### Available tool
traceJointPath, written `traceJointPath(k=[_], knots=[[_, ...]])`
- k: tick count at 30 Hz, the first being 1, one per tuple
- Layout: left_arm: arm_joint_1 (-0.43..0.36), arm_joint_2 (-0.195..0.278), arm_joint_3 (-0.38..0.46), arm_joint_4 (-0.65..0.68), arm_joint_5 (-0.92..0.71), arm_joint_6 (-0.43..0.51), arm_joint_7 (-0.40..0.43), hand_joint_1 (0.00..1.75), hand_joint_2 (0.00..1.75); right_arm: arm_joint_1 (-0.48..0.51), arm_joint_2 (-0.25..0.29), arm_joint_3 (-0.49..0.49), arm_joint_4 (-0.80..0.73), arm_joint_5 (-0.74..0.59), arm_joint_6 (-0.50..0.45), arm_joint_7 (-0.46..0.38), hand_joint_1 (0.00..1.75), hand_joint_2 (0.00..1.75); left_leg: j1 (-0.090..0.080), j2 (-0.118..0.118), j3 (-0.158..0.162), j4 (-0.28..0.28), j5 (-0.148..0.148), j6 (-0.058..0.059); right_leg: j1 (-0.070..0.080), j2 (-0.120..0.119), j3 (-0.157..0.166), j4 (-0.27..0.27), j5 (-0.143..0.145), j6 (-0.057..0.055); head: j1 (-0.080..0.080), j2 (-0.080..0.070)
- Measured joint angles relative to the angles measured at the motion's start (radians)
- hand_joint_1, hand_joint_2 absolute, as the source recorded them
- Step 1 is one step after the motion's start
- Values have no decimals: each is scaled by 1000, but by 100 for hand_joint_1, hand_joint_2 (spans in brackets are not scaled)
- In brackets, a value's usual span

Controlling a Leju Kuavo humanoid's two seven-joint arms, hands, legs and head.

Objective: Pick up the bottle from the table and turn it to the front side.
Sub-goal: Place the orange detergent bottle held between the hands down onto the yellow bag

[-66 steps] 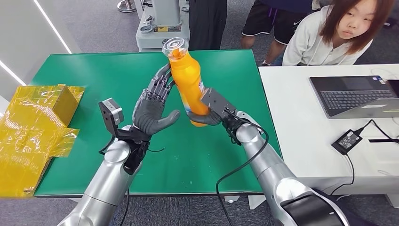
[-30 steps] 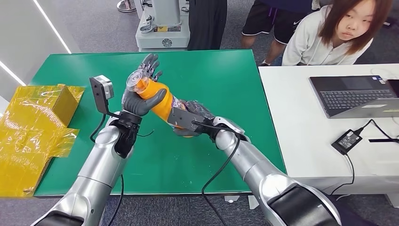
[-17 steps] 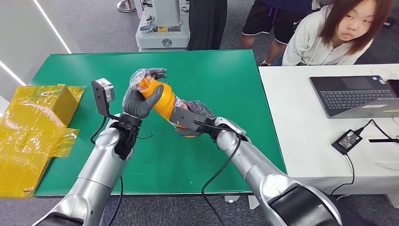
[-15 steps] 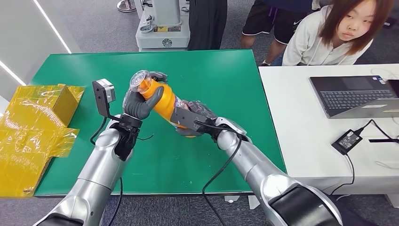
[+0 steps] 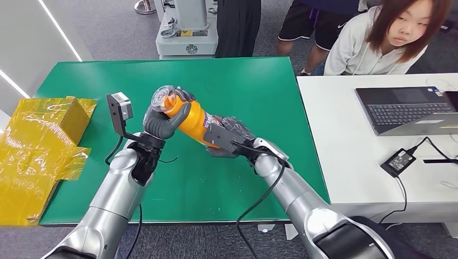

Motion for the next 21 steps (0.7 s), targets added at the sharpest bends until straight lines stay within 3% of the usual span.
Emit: traceJointPath(k=[4, 10, 21], knots=[[0, 2, -7, -1, -2, -1, -8, 175, 175, 25, -12, -14, -42, -14, -3, -5, 0, 175, 0, 0, 0, 0, 0, 0, 0, 0, 0, 0, 0, 0, 0, 0], [0, 6, -15, -16, -80, 70, -50, 175, 175, 72, -38, -60, -143, -65, 7, -28, 0, 175, 0, 0, 0, 0, 0, 0, 0, 0, 0, 0, 0, 0, 0, 0], [-1, 32, -29, -37, -401, 293, -91, 175, 175, 223, -97, -115, -434, -100, 22, -35, 0, 175, 0, 0, 0, 0, 0, 0, 0, 0, 0, 0, 0, 0, 0, 0]])
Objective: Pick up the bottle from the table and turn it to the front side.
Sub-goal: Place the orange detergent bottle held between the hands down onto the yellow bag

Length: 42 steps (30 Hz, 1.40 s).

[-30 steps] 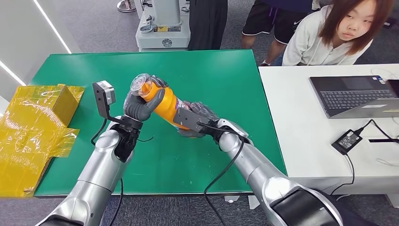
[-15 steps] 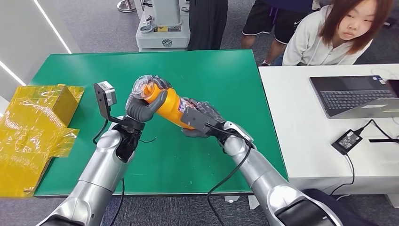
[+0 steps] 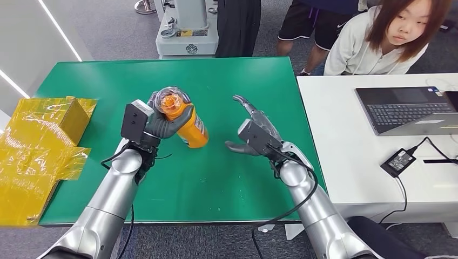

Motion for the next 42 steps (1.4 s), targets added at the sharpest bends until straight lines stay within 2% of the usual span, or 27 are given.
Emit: traceJointPath(k=[6, 12, 18, 21, 32, 35, 39, 42], knots=[[-12, 20, -16, -38, -336, 158, 21, 175, 175, 131, -33, 0, -210, 1, 4, 5, 0, 175, 0, 0, 0, 0, 0, 0, 0, 0, 0, 0, 0, 0, 0, 0], [-97, 45, -97, -41, -894, 397, 136, 175, 175, 227, -68, 7, -356, 13, -18, -4, 0, 175, 0, 0, 0, 0, 0, 0, 0, 0, 0, 0, 0, 0, 0, 0], [-171, 59, -182, -13, -1143, 457, 216, 175, 175, 273, -98, 15, -415, 16, -47, -28, 0, 175, 0, 0, 0, 0, 0, 0, 0, 0, 0, 0, 0, 0, 0, 0], [-188, 66, -207, 7, -1198, 465, 234, 175, 175, 286, -108, 18, -427, 19, -55, -34, 0, 175, 0, 0, 0, 0, 0, 0, 0, 0, 0, 0, 0, 0, 0, 0], [-211, 76, -229, 46, -1212, 469, 239, 175, 175, 298, -122, 20, -438, 19, -56, -36, 0, 175, 0, 0, 0, 0, 0, 0, 0, 0, 0, 0, 0, 0, 0, 0], [-219, 83, -242, 55, -1283, 469, 271, 175, 175, 298, -124, 21, -438, 19, -59, -37, 0, 175, 0, 0, 0, 0, 0, 0, 0, 0, 0, 0, 0, 0, 0, 0], [-271, 129, -321, 85, -1348, 459, 345, 175, 175, 307, -135, 26, -445, 13, -74, -46, 0, 175, 0, 1, 0, 0, 0, 0, 0, 1, 0, 0, 0, 0, 0, 0], [-327, 186, -394, 118, -1351, 450, 376, 175, 175, 326, -148, 28, -453, 5, -88, -58, 0, 175, 0, 1, 0, 0, 0, 0, 0, 1, 0, 1, 0, 0, 0, 0]])
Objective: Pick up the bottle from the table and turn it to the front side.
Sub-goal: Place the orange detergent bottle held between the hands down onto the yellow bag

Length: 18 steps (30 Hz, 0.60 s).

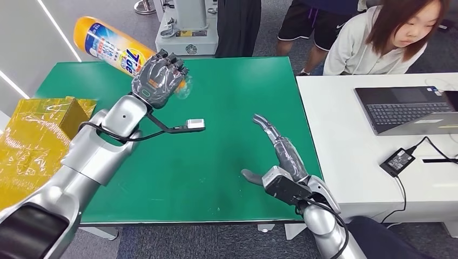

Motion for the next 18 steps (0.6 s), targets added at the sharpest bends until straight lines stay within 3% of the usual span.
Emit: traceJointPath(k=[5, 12, 18], knots=[[-38, 118, -31, 31, 0, 5, -6, 175, 175, 31, -15, 2, -5, -9, -26, -24, 0, 175, 0, 4, 1, -1, 0, 0, 0, 5, -1, 1, 0, 0, 0, 0], [-10, 299, -22, 26, 0, 6, -4, 175, 175, 71, -38, -1, -25, -19, -45, -33, 0, 175, 0, 5, 1, -2, 0, -1, 0, 5, -1, 1, -1, -1, 0, 0], [84, 381, 56, 7, 11, 10, -10, 175, 175, 103, -44, -10, -49, -12, -51, -44, 0, 175, 0, 5, 1, -2, 0, -1, 0, 5, -1, 1, -1, -1, 0, 0]])
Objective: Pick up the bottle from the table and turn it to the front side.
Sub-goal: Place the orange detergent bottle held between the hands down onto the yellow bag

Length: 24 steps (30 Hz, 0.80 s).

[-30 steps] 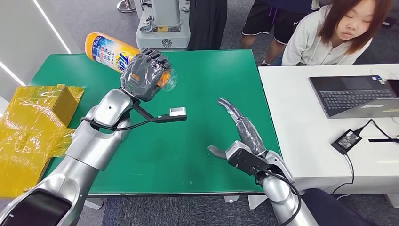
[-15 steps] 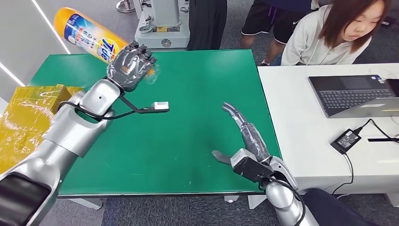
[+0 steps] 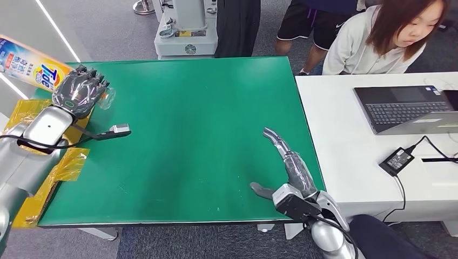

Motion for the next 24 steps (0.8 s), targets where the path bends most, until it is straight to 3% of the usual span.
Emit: traceJointPath(k=[7, 12, 17, 24], knots=[[192, 64, 218, -70, 93, 6, -92, 175, 175, 20, 0, -16, -6, 2, 11, -7, 0, 175, 0, 1, 0, 0, 0, 0, 0, 0, -1, 0, 0, 0, 0, 0], [292, 84, 339, -87, 128, -17, -162, 175, 175, 54, 0, -35, -27, 9, 12, -9, 0, 175, 0, 0, -1, 0, 0, 0, 0, 0, -1, 0, -1, -1, 0, 0], [353, 82, 401, -62, 140, -20, -205, 175, 175, 97, 0, -47, -58, 36, 26, -18, 0, 175, 0, 0, -1, 0, 0, 0, 0, -1, -1, -1, -1, -1, 0, 0], [358, 33, 414, 116, 100, 31, -230, 175, 175, 124, 0, -49, -82, 52, 35, -25, 0, 175, 0, 0, -1, 0, 0, 0, 0, -1, -1, -1, 0, -1, 0, 0]])
